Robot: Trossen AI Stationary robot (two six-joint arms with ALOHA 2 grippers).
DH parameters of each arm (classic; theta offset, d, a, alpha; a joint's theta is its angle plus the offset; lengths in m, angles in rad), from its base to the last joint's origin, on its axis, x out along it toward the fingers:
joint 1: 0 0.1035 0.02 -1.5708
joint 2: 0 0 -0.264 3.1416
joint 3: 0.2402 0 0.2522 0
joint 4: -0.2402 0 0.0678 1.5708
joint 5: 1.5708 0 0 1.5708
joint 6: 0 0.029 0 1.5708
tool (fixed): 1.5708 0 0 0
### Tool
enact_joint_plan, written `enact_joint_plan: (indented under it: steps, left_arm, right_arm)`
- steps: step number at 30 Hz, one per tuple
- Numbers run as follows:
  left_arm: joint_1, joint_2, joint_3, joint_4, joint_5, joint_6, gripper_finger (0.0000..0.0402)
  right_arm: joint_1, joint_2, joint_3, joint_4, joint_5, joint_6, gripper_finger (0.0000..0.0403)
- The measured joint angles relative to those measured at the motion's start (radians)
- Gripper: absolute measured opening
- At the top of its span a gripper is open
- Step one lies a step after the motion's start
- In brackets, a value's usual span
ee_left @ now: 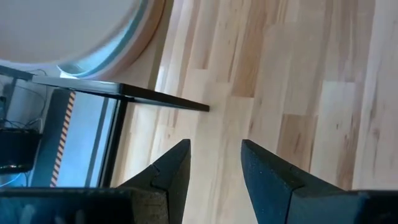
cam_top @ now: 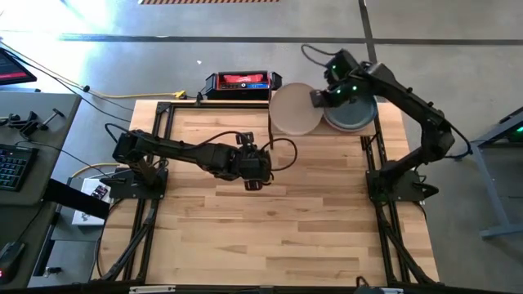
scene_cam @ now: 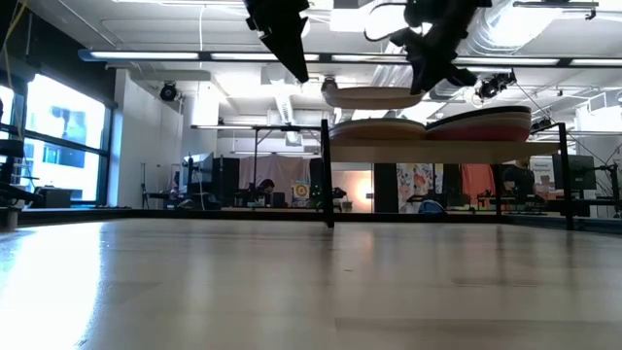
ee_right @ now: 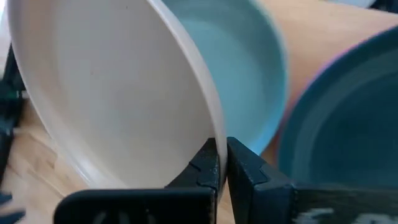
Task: Place and stack plates onto a shelf
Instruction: Stack the white plate on top of the light blue plate on the shelf
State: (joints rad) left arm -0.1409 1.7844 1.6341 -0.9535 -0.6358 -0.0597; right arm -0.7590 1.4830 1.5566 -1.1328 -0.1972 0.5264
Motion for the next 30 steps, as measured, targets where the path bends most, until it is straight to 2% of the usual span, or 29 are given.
enact_joint_plan:
  steps: [8,27,30]
  left_arm:
    - [0.006,0.0,0.0,0.003,0.003,0.0,0.0131]
    - [0.006,-0.001,0.0,0.018,0.003,0.011,0.0131]
    - [0.006,-0.001,0.0,0.018,0.003,0.011,0.0131]
  right_arm:
    - [-0.072,0.01,0.0,0.001,-0.02,0.06,0.0]
    - [-0.072,0.1,0.0,0.011,-0.01,0.023,0.0]
    - [-0.072,0.1,0.0,0.011,0.023,0.014,0.0]
